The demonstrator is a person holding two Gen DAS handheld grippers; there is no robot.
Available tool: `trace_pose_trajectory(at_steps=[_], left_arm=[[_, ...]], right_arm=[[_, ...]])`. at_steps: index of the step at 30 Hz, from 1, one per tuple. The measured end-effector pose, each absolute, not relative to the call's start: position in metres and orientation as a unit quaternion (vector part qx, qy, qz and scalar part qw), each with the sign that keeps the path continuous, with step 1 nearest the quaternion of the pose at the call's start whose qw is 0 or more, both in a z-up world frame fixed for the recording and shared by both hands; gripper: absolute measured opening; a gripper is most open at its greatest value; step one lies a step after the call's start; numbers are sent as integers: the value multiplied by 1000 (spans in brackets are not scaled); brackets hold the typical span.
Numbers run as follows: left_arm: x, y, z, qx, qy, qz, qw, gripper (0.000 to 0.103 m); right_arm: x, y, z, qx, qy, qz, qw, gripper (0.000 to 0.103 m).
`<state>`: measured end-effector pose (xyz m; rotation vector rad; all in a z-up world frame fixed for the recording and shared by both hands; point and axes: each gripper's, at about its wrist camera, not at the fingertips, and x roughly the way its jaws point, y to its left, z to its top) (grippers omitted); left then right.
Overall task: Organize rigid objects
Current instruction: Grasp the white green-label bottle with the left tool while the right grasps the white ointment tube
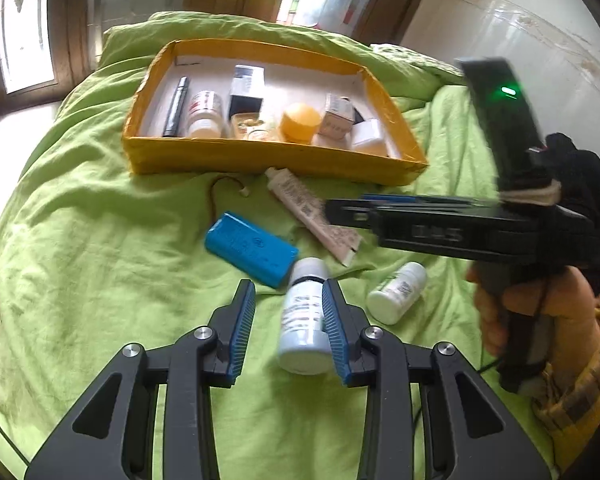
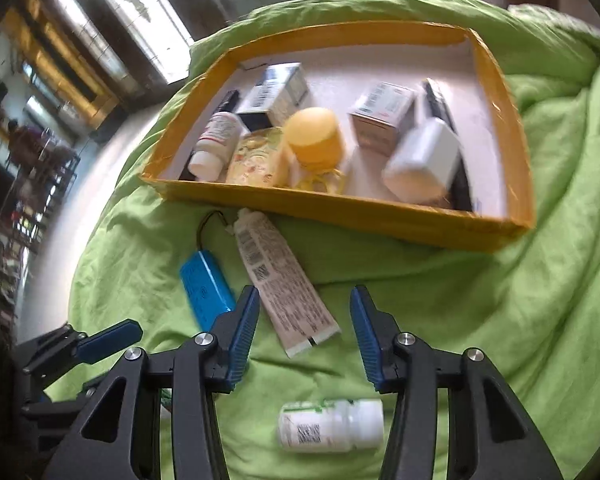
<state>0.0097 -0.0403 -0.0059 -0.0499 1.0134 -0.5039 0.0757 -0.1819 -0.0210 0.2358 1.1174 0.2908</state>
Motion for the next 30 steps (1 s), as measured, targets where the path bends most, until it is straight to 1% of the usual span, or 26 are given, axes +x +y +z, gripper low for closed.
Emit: trace_pose_trajectory(at_steps=[5,7,11,12,13,19,24,27,30], left_arm=[[6,-53,-6,3,485,-253,837,32],[4,-60,-8,16,492,-265,829,32],[3,-76,-14,60,501,-261,823,32],[4,-79,-16,68,505,-260,821,32],[6,-83,-20,80,510,-256,817,32],[18,-98,-40,124,540,-233,799,33],[19,-100,-33,128,539,-228,801,33],[19,-99,-30,133,546,-230,795,33],[22,-106,-28,149,547,-229,792,33]], right_arm=[[93,-161,-44,100,545,177,814,42],[94,-156,-52,76,557,166,810,34],[87,-172,-44,101,554,149,813,32],[84,-178,-40,108,550,142,816,31],[81,-183,-38,114,549,136,817,28],[63,-206,-39,135,567,105,806,28],[71,-215,-47,156,580,108,792,29],[73,-218,-47,172,580,110,788,32],[75,-212,-47,158,579,108,792,33]])
